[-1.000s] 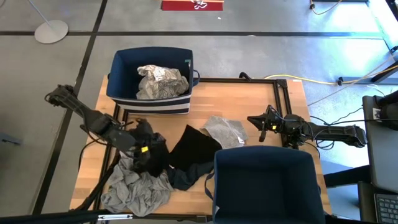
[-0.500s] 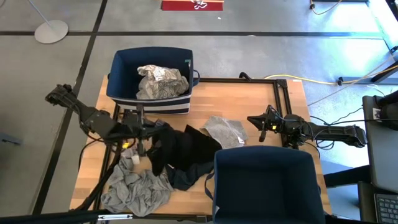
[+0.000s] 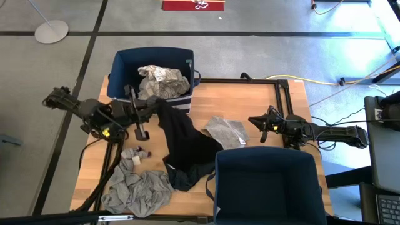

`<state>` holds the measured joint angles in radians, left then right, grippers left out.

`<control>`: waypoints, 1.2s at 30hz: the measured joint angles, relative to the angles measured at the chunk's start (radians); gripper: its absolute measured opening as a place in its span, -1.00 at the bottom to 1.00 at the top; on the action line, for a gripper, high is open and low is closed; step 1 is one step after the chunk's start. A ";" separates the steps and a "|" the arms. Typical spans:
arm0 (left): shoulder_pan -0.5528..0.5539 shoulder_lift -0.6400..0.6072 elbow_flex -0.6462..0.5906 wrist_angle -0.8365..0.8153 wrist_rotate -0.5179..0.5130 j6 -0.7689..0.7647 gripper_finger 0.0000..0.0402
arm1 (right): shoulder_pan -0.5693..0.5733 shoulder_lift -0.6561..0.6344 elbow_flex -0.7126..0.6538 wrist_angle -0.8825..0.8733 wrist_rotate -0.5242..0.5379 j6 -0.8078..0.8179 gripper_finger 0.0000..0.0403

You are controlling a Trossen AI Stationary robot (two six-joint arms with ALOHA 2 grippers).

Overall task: Sort clothes
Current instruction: Put the black boxer into the bottom blue laundry organizer

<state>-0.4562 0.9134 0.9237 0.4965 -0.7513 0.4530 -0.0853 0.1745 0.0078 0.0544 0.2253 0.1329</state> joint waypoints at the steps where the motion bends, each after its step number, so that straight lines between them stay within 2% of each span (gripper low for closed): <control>1: 0.011 0.000 0.000 0.025 0.009 0.001 -0.95 | 0.000 0.000 0.000 0.000 0.000 0.000 -0.83; 4: 0.042 0.000 0.000 0.092 0.046 0.001 -0.95 | 0.000 0.000 0.000 0.000 0.000 0.000 -0.83; 8: 0.088 0.000 0.001 0.160 0.143 0.001 -0.95 | 0.000 0.000 0.000 0.000 0.000 0.000 -0.83; 15: 0.129 0.015 0.036 0.183 0.355 -0.001 -0.95 | 0.000 0.000 0.000 0.000 0.000 0.000 -0.83; 19: 0.137 0.047 0.076 0.187 0.430 -0.012 -0.95 | 0.000 0.000 0.000 0.000 0.000 0.000 -0.83; 23: 0.137 0.110 0.122 0.224 0.464 -0.011 -0.95 | 0.000 0.000 0.000 0.000 0.000 0.000 -0.83; 36: 0.136 0.362 0.373 0.226 0.465 0.000 -0.95 | 0.000 0.000 0.000 0.000 0.000 0.000 -0.83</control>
<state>-0.3199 1.2758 1.2971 0.7221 -0.2867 0.4530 -0.0855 0.1745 0.0078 0.0546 0.2250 0.1333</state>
